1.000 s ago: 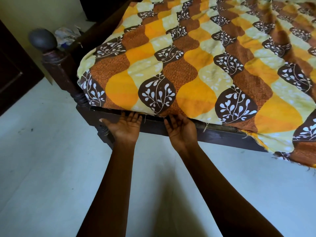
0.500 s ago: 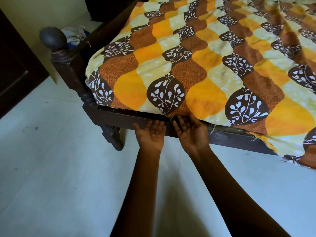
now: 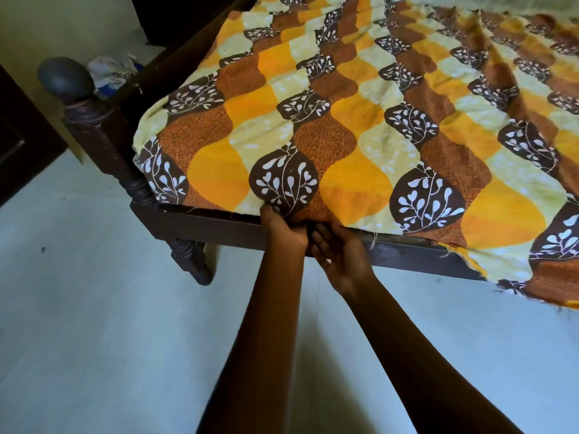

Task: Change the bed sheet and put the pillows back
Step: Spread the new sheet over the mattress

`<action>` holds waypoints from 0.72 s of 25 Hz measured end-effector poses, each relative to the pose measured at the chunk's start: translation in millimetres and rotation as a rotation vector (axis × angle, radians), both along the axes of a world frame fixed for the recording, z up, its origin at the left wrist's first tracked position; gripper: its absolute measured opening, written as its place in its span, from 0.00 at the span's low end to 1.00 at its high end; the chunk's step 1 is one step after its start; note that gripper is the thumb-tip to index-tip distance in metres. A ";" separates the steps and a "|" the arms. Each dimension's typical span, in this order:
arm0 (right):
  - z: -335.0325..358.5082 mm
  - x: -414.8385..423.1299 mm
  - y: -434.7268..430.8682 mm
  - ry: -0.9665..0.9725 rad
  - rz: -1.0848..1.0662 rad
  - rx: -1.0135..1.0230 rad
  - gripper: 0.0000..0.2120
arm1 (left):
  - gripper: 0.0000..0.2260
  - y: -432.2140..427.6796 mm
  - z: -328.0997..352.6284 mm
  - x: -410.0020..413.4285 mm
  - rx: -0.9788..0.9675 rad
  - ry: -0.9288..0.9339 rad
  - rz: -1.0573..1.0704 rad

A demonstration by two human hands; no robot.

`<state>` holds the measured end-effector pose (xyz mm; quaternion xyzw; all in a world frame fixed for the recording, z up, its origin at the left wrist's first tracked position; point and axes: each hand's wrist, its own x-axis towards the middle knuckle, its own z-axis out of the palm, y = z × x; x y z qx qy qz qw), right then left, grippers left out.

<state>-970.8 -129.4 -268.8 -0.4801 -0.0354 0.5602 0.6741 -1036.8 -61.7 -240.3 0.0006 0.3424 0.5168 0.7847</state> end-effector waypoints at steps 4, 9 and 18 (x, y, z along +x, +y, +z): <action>-8.1 18.2 -33.1 -0.138 0.020 -0.121 0.11 | 0.15 -55.1 -15.0 -18.4 -0.144 0.175 -0.071; -14.5 48.4 -94.6 -0.165 -0.100 -0.217 0.10 | 0.13 -74.4 -35.6 -13.6 -0.120 0.199 -0.349; -34.4 174.8 -164.5 0.095 -0.583 -0.137 0.23 | 0.19 -138.8 -42.5 112.5 0.114 0.421 -0.809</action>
